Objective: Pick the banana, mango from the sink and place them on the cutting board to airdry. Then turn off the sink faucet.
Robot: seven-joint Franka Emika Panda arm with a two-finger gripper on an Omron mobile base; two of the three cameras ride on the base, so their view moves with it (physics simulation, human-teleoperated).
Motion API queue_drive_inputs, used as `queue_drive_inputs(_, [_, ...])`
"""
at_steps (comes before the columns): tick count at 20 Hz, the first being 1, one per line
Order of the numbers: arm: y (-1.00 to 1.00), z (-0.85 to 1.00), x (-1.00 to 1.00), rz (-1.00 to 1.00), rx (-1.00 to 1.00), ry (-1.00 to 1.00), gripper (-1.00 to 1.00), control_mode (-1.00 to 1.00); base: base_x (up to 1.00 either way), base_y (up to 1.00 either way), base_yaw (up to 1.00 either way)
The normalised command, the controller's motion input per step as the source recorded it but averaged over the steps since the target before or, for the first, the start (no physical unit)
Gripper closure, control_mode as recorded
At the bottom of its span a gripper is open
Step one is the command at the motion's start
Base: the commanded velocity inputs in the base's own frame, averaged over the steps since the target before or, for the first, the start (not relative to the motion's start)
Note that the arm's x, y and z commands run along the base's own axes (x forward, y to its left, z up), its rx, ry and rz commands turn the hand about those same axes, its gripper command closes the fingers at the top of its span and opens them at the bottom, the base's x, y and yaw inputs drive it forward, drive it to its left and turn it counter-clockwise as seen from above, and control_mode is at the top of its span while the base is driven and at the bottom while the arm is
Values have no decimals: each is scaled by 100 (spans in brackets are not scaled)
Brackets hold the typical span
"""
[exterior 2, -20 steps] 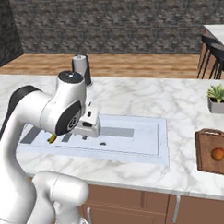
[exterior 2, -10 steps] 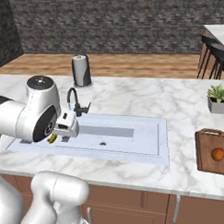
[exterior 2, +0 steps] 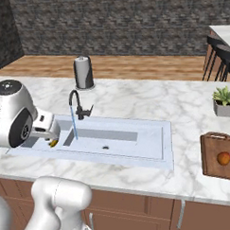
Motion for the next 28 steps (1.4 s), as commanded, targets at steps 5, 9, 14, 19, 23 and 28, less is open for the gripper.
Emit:
queue_drive_inputs(5, [56, 19, 3, 0, -3, 0, -100, -100, 0, 0, 0])
queue_drive_inputs(9, [36, 9, 4, 0, 0, 0, -100, -100, 0, 0, 0])
queue_drive_inputs(14, [31, 0, 7, 0, 0, 0, -100, -100, 0, 0, 0])
queue_drive_inputs(19, [21, -3, 30, 0, 0, 0, -100, -100, 0, 0, 0])
queue_drive_inputs(23, [19, -1, 32, 0, 0, 0, -100, -100, 0, 0, 0])
queue_drive_inputs(28, [16, -3, 35, 0, 0, 0, -100, -100, 0, 0, 0])
